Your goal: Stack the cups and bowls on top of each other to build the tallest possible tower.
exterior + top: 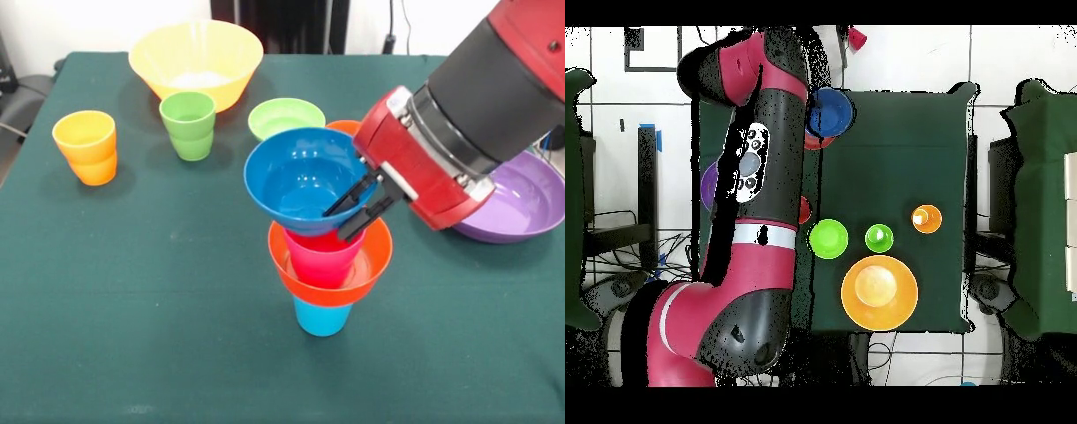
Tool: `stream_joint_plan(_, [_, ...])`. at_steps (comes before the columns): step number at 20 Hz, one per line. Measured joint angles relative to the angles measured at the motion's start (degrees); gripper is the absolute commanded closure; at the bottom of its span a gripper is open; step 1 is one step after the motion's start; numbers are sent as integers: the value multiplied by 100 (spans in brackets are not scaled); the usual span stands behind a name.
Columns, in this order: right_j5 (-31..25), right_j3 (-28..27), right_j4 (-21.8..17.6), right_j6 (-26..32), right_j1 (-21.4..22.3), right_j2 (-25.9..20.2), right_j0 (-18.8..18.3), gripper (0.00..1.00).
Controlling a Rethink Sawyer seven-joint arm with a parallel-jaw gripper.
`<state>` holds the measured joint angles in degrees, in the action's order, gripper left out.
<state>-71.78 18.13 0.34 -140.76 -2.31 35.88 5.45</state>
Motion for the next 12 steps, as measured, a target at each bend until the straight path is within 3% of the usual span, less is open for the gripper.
stream_joint_plan(12, [137,-2,25,-2,-106,17,5,100])
